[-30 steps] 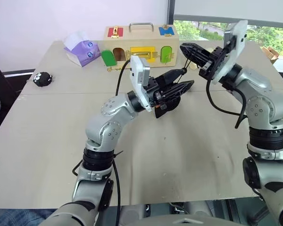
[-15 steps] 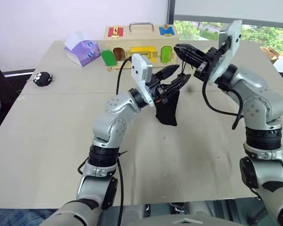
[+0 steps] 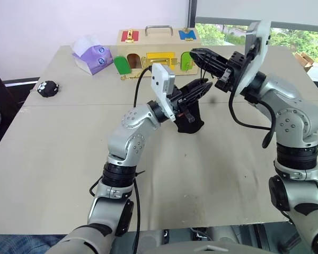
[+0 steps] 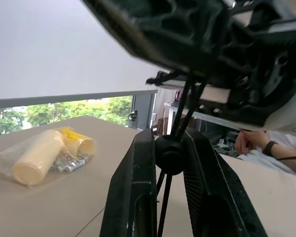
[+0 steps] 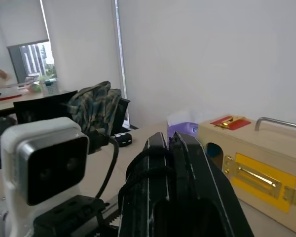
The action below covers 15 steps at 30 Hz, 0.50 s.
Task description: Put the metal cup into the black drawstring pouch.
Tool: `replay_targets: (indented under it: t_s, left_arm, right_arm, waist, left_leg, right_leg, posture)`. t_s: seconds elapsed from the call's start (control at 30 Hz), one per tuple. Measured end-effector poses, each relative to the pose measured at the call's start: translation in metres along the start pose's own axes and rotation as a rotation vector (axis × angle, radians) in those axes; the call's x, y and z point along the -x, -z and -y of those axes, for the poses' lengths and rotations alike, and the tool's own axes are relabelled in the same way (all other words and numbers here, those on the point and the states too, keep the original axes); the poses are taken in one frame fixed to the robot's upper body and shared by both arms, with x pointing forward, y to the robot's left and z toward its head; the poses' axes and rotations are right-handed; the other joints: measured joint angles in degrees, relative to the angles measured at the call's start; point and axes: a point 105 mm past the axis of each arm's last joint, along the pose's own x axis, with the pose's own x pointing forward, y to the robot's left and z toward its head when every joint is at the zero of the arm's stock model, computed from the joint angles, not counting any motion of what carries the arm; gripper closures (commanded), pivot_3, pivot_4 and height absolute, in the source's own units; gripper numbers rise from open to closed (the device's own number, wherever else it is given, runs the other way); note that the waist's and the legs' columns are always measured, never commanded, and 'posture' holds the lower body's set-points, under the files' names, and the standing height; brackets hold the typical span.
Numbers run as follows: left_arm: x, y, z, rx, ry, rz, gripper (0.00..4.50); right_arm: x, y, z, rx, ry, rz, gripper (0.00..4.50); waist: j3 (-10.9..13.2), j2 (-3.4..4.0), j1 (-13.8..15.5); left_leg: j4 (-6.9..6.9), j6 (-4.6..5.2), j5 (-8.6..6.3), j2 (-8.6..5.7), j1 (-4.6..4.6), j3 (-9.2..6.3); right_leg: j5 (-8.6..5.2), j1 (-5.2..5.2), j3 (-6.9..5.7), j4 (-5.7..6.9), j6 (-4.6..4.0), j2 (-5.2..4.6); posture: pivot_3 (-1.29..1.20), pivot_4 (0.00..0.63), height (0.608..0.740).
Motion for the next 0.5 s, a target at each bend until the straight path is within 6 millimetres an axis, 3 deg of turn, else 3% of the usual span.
replay_targets:
  t_s: [0.13, 0.2, 0.23, 0.47, 0.5]
  left_arm:
    - [0.006, 0.014, -0.006, -0.055, -0.034, -0.078, 4.29]
    - [0.011, 0.025, -0.011, -0.074, -0.062, -0.134, 4.29]
    - [0.019, 0.039, -0.013, -0.12, -0.077, -0.203, 4.29]
    - [0.031, 0.044, -0.005, -0.256, -0.005, -0.231, 4.29]
    - [0.032, 0.044, -0.004, -0.258, 0.004, -0.23, 3.27]
  right_arm:
    - [0.002, -0.018, -0.001, -0.085, -0.016, 0.112, 4.5]
    - [0.002, -0.033, -0.002, -0.109, -0.029, 0.176, 4.5]
    - [0.003, -0.051, -0.003, -0.152, -0.05, 0.253, 4.5]
    - [0.006, -0.058, -0.002, -0.423, -0.096, 0.349, 4.5]
    - [0.006, -0.059, -0.003, -0.448, -0.106, 0.354, 4.5]
  waist:
    - [0.0, 0.01, -0.01]
    - [0.01, 0.03, -0.03]
    - [0.01, 0.03, -0.11]
    - [0.03, 0.06, 0.04]
    - [0.03, 0.06, 0.03]
  left_leg:
    - [0.0, 0.0, 0.0, 0.0, 0.0, 0.0]
    - [0.0, 0.0, 0.0, 0.0, 0.01, 0.0]
    - [-0.02, 0.0, 0.0, 0.01, 0.01, -0.01]
    - [-0.04, 0.03, -0.02, 0.01, -0.02, 0.01]
    - [-0.05, 0.03, -0.02, 0.01, -0.02, 0.01]
  right_leg:
    - [0.0, 0.0, -0.01, 0.01, 0.0, 0.0]
    - [0.0, 0.0, 0.0, 0.02, 0.0, 0.01]
    - [0.0, -0.02, -0.01, 0.01, 0.0, 0.01]
    - [0.0, -0.02, -0.01, -0.01, -0.01, -0.05]
    - [0.0, -0.02, -0.01, -0.01, -0.01, -0.05]
  posture:
    - [0.0, 0.15, 0.74]
    - [0.0, 0.15, 0.74]
    - [0.0, 0.15, 0.74]
    - [0.0, 0.15, 0.74]
    - [0.0, 0.15, 0.74]
